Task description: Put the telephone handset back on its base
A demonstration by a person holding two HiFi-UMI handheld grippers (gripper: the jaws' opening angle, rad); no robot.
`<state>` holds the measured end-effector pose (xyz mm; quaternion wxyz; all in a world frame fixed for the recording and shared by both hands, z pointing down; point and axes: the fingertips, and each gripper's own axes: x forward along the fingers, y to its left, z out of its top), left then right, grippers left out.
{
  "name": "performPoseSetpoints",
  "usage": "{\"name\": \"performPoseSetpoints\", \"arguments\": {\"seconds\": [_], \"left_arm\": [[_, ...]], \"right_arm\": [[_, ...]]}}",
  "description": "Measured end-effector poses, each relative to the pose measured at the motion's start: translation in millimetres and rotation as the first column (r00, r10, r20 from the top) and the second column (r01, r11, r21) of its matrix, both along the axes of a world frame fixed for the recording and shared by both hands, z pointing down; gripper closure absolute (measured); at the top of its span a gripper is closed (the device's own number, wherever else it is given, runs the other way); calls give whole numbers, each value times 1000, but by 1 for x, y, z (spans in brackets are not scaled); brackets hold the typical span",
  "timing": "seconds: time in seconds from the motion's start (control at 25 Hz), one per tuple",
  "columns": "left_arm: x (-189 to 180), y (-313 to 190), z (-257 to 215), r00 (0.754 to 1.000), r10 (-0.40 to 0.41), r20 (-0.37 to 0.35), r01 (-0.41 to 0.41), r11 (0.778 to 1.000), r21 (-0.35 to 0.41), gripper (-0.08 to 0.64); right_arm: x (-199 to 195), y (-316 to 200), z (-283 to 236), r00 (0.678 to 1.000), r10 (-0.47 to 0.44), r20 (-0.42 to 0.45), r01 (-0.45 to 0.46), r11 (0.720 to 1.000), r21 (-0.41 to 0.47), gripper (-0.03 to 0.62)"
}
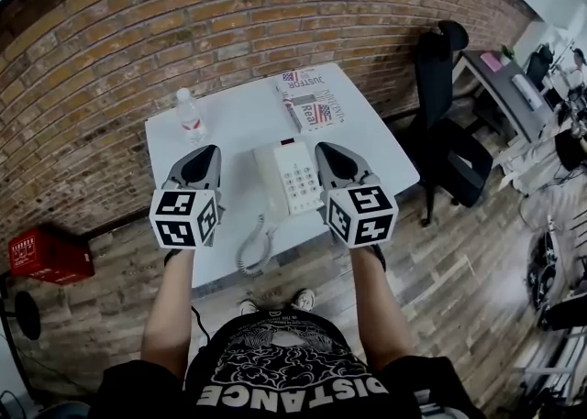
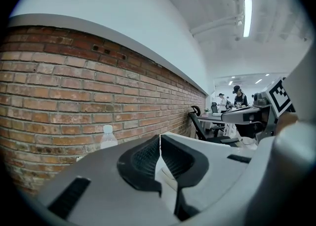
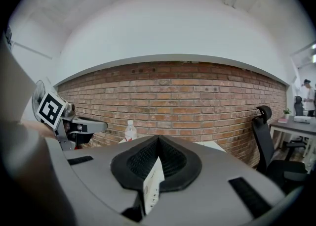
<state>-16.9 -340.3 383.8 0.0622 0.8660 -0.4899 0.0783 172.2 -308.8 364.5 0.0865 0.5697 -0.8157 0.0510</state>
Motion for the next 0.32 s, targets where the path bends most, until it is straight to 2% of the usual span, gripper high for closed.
{"name": "performPoseSetpoints", "arguments": {"seconds": [0.32], "left_arm": [[5,2,6,1000,18,0,-18,1000,-17,546]], "right_arm": [[0,2,-1,1000,3,-1,-3,1000,1,592]]}}
